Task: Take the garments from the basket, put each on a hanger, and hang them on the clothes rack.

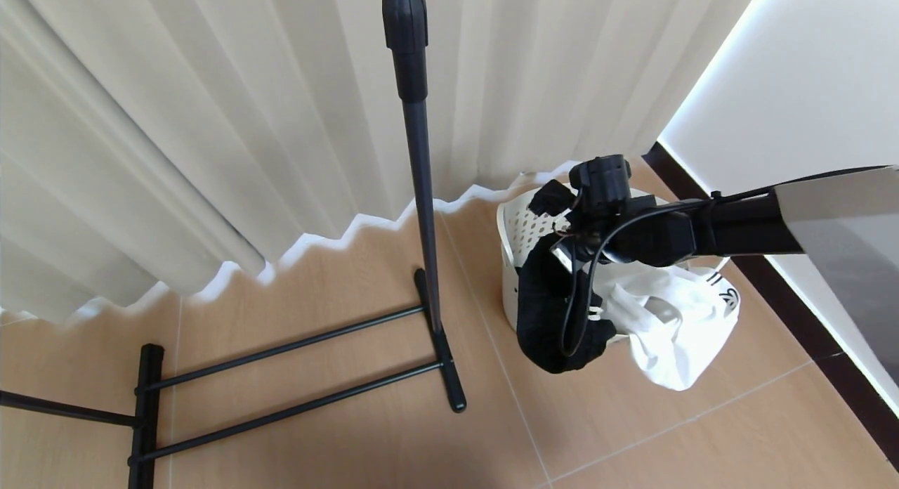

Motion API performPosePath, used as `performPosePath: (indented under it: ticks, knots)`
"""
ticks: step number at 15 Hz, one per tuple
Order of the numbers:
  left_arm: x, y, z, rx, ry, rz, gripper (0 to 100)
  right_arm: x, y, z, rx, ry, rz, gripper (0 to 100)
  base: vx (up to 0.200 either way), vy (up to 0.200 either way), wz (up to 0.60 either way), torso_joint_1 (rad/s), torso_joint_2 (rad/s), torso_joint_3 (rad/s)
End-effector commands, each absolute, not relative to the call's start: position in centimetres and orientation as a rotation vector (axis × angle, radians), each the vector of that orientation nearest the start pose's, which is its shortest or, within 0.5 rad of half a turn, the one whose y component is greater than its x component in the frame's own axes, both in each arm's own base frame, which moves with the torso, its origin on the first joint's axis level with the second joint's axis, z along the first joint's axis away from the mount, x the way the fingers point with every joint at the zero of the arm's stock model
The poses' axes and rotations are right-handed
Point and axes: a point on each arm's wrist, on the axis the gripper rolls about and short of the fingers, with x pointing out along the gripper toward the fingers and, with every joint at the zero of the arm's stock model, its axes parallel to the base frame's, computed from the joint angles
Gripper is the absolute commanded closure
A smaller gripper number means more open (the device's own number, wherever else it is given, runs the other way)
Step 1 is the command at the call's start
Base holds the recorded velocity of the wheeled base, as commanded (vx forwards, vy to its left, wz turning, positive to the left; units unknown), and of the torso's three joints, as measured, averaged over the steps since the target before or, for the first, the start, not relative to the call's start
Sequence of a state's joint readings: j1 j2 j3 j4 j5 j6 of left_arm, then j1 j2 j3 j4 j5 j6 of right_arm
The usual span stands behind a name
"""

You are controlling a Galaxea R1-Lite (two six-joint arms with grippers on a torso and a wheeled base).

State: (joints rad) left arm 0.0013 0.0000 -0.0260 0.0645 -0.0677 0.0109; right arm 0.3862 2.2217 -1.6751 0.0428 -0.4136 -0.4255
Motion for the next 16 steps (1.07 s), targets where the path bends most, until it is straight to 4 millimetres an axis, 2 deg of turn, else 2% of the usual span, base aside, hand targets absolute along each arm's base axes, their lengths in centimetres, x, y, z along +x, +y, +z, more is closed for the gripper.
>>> performPosePath:
  ticks: [1,3,5,6,7,9,12,14,16]
  knots:
    - [-2.5,-0.2,7.6,0.009,0.038,-0.066,0,34.6,15.5,22.0,-0.502,0.462,0.107,100,0.000,0.000,0.00,0.000,0.00,0.000]
    - [-2.5,-0.2,7.6,0.009,0.038,-0.066,0,28.9,14.7,24.0,-0.449,0.411,0.191,100,0.000,0.000,0.00,0.000,0.00,0.000]
    - [-2.5,-0.2,7.6,0.009,0.038,-0.066,0,25.6,14.0,24.8,-0.406,0.336,0.215,100,0.000,0.000,0.00,0.000,0.00,0.000]
    - [-2.5,-0.2,7.6,0.009,0.038,-0.066,0,22.2,13.5,25.6,-0.350,0.233,0.246,100,0.000,0.000,0.00,0.000,0.00,0.000]
    - [-2.5,-0.2,7.6,0.009,0.038,-0.066,0,20.1,13.0,26.0,-0.317,0.179,0.275,100,0.000,0.000,0.00,0.000,0.00,0.000]
    - [-2.5,-0.2,7.6,0.009,0.038,-0.066,0,16.8,11.9,25.8,-0.239,0.146,0.320,100,0.000,0.000,0.00,0.000,0.00,0.000]
    - [-2.5,-0.2,7.6,0.012,0.038,-0.068,0,13.3,9.5,25.4,-0.140,0.120,0.409,100,0.000,0.000,0.00,0.000,0.00,0.000]
    - [-2.5,-0.2,7.6,0.021,0.039,-0.074,0,12.8,9.1,25.1,-0.140,0.116,0.494,100,0.000,0.000,0.00,0.000,0.00,0.000]
    - [-2.5,-0.2,7.6,0.021,0.041,-0.074,0,13.0,9.4,24.8,-0.141,0.132,0.508,100,0.000,0.000,0.00,0.000,0.00,0.000]
